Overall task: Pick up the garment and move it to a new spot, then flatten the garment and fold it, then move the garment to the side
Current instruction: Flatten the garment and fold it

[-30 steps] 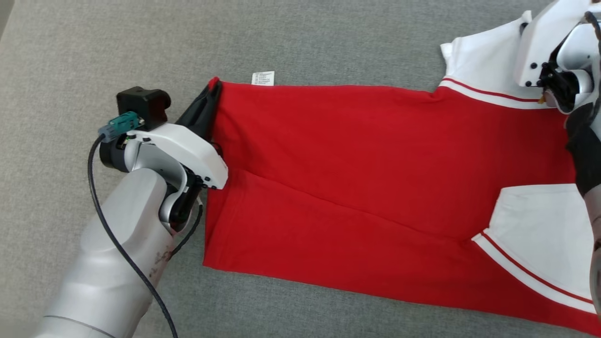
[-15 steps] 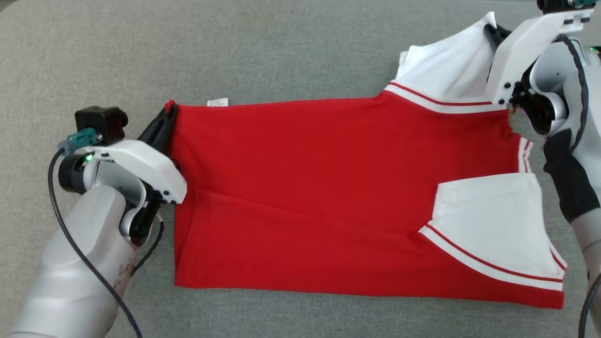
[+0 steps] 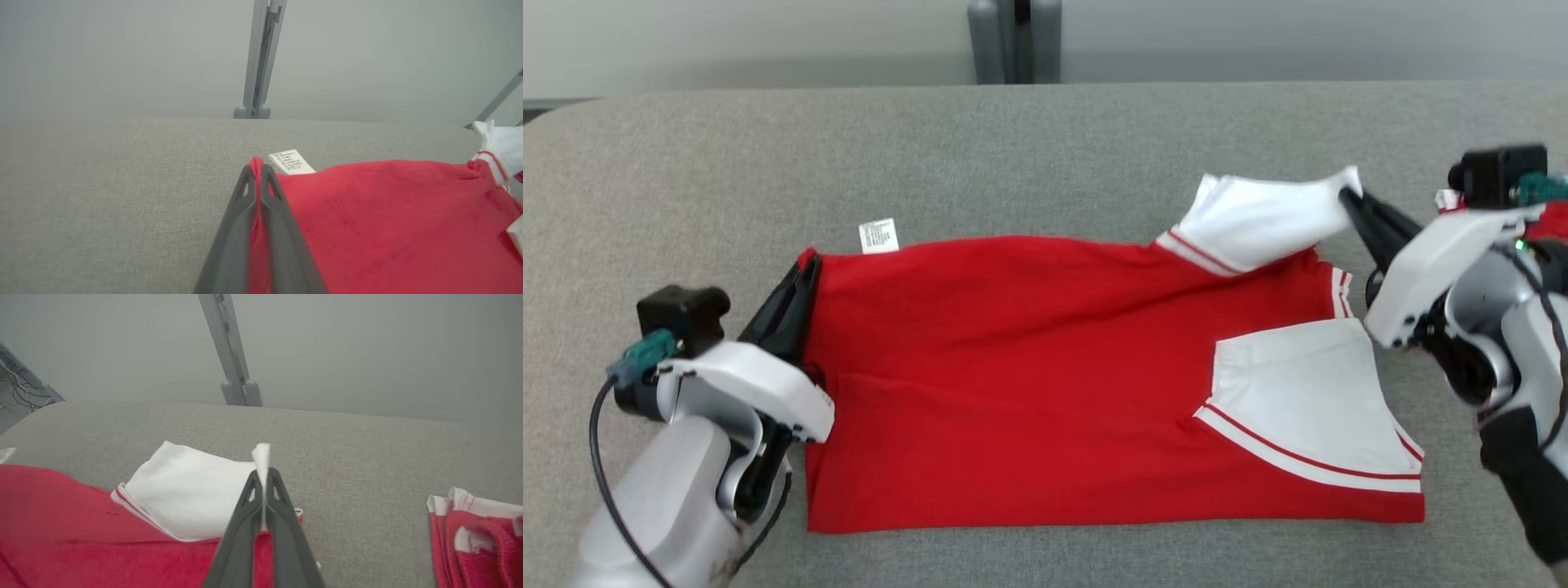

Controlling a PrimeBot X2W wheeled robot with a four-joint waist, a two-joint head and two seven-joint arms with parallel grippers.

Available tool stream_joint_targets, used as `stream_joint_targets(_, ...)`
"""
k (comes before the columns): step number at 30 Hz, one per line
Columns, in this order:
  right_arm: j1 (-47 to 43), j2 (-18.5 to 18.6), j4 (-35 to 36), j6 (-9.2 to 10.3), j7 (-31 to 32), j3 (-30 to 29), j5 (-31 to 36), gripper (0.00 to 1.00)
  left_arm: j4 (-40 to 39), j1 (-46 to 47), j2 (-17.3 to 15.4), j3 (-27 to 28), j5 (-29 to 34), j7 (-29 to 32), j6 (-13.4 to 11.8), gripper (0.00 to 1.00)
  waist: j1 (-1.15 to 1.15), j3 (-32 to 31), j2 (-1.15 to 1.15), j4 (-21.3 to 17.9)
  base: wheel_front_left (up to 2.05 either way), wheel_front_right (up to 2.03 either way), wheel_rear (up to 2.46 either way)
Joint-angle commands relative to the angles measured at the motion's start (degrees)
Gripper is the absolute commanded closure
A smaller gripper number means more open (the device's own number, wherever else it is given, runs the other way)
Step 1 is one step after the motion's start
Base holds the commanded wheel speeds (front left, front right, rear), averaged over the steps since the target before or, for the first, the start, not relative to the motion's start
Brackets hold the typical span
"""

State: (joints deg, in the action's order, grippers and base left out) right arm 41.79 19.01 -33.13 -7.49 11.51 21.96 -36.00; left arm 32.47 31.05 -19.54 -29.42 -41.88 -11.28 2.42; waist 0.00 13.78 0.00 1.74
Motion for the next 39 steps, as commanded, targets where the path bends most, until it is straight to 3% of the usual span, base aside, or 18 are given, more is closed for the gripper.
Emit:
stream_joint_targets(1, -4.0, 0.7, 3.0, 0.0, -0.9, -0.4, -0.6, 1.0, -2.7, -3.2, -1.1, 0.8, -0.6, -1.0, -1.1, 1.0, 0.0, -1.5, 0.0, -1.1, 0.0, 0.0, 0.0)
stream_joint_targets(15, -23.4, -2.6, 16.0, 0.0, -1.3, -8.4, 0.9, 1.0, -14.3, -20.4, -2.2, 5.0, -2.5, -3.6, -5.5, 1.0, 0.0, -3.2, 0.0, -2.0, 0.0, 0.0, 0.0)
stream_joint_targets(21, -27.6, -4.4, 17.7, 0.0, -1.7, -10.1, 3.1, 1.0, -14.9, -23.8, -0.6, 6.5, -2.9, -3.9, -5.3, 1.0, 0.0, -3.4, 0.0, -2.0, 0.0, 0.0, 0.0)
stream_joint_targets(22, -28.1, -4.6, 18.1, 0.0, -2.0, -10.2, 3.3, 0.99, -15.1, -24.3, -0.4, 6.8, -2.8, -3.9, -5.3, 0.96, 0.0, -3.5, 0.0, -2.1, 0.0, 0.0, 0.0)
stream_joint_targets(23, -28.6, -4.8, 18.4, 0.0, -2.3, -10.1, 3.5, 0.84, -15.3, -24.8, -0.1, 7.3, -2.8, -3.9, -5.3, 0.64, 0.0, -3.5, 0.0, -2.1, 0.0, 0.0, 0.0)
stream_joint_targets(24, -29.3, -5.0, 18.6, 0.0, -2.7, -10.1, 3.8, 0.71, -15.5, -25.5, 0.2, 7.7, -3.1, -3.9, -5.1, 0.23, 0.0, -3.6, 0.0, -2.2, 0.0, 0.0, 0.0)
stream_joint_targets(25, -30.0, -5.0, 18.7, 0.0, -3.1, -10.1, 4.0, 0.55, -15.7, -26.2, 0.4, 8.2, -3.2, -3.9, -5.0, 0.0, 0.0, -3.7, 0.0, -2.3, 0.0, 0.0, 0.0)
stream_joint_targets(26, -30.6, -5.0, 18.8, 0.0, -3.5, -10.2, 4.3, 0.11, -16.1, -26.8, 0.7, 8.8, -3.4, -4.0, -4.9, 0.0, 0.0, -3.8, 0.0, -2.4, 0.0, 0.0, 0.0)
stream_joint_targets(27, -31.3, -4.9, 18.8, 0.0, -4.0, -10.5, 4.7, 0.0, -16.5, -27.7, 1.1, 9.3, -3.4, -4.0, -4.6, 0.0, 0.0, -3.9, 0.0, -2.6, 0.0, 0.0, 0.0)
stream_joint_targets(32, -35.7, -4.5, 19.3, 0.0, -5.8, -11.9, 6.7, 0.0, -19.4, -34.0, 1.9, 11.7, -3.7, -3.9, -4.1, 0.0, 0.0, -4.4, 0.0, -3.6, 0.0, 0.0, 0.0)
stream_joint_targets(35, -39.0, -4.9, 20.9, 0.0, -6.0, -15.5, 7.8, 0.0, -24.5, -37.9, 2.0, 16.1, -1.0, -3.9, -5.8, 0.0, 0.0, -5.1, 0.0, -4.3, 0.0, 0.0, 0.0)
stream_joint_targets(39, -39.0, -5.7, 22.7, 0.0, -4.9, -17.7, 9.4, 0.0, -28.0, -36.5, 1.8, 16.9, 2.6, -3.9, -6.7, 0.0, 0.0, -6.2, 0.0, -4.4, 0.0, 0.0, 0.0)
